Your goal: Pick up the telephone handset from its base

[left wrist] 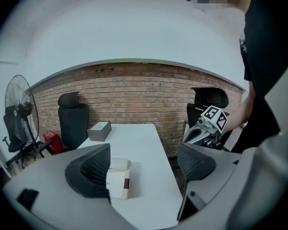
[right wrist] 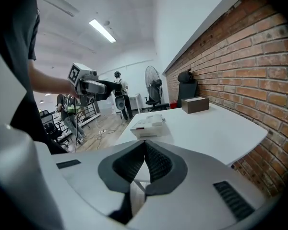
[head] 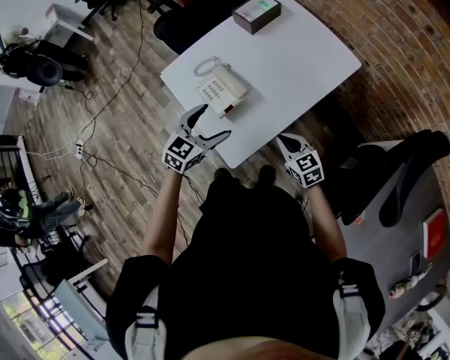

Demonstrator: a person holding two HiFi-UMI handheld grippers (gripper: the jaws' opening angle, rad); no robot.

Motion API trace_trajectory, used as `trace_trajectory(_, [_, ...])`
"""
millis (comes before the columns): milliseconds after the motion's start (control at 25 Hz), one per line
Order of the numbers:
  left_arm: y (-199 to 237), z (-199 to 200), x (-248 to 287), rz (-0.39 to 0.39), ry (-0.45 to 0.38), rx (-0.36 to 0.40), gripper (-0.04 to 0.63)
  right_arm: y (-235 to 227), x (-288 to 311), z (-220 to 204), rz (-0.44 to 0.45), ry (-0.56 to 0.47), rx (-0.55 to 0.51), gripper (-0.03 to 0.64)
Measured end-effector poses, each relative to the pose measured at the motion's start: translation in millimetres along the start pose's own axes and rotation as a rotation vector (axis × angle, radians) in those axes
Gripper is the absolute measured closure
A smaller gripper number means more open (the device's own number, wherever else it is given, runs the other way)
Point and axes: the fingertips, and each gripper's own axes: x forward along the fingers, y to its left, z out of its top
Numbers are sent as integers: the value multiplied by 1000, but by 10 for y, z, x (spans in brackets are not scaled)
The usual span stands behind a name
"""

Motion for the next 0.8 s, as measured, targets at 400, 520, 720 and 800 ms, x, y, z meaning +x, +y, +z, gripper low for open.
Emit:
trace_trajectory(400, [392, -142, 347, -185, 84, 81, 167, -117, -2, -24, -143, 0, 62, 620])
trace_trajectory(520, [573, -206, 470, -256, 131, 148, 167, -92, -5, -47, -202, 5, 117, 620])
trace_trajectory(720, [841, -391, 712, -378, 250, 347, 167, -59, 133, -27, -257, 26, 167, 620])
trace_trajectory(800, [929, -481, 789, -424, 281, 399, 167, -27, 216, 40, -271, 23, 176, 620])
